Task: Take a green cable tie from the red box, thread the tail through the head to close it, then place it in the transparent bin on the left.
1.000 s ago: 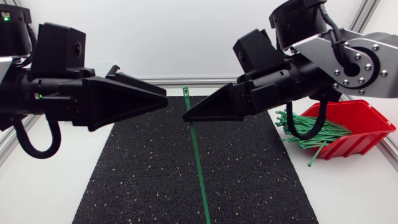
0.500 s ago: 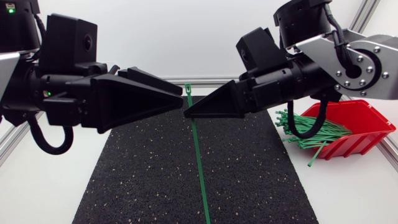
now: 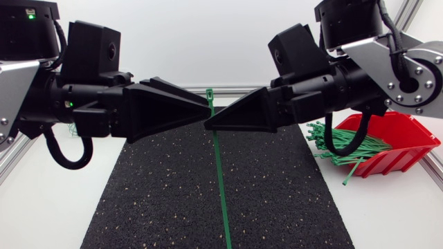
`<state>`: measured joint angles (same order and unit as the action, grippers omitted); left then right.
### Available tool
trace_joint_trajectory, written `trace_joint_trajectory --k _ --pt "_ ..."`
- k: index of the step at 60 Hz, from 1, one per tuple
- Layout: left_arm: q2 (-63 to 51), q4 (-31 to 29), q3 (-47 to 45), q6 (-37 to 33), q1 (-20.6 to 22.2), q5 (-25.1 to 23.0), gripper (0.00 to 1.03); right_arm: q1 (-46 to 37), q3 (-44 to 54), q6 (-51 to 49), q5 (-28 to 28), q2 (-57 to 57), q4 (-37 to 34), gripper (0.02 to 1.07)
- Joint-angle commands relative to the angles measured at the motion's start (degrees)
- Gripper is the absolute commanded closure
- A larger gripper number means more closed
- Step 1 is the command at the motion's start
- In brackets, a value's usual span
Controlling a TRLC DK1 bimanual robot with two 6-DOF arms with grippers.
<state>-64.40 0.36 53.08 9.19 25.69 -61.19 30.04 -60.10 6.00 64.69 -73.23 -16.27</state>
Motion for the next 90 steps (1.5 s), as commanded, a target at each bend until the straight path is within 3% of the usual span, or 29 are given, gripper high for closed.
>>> trace_joint_trajectory --k 1,51,90 --pt "-1.34 0.96 -0.17 1.09 0.85 0.10 0.44 0.46 1.82 1.91 -0.17 0.63 1.07 1.02" --pt "-3.01 4.91 -0.96 3.64 1.20 0.28 0.70 -0.07 3.05 2.00 -0.17 2.04 1.95 1.02" --pt "-2.75 6.23 -1.66 4.26 1.20 0.37 0.80 -0.69 3.76 3.84 -0.26 2.66 4.23 1.02"
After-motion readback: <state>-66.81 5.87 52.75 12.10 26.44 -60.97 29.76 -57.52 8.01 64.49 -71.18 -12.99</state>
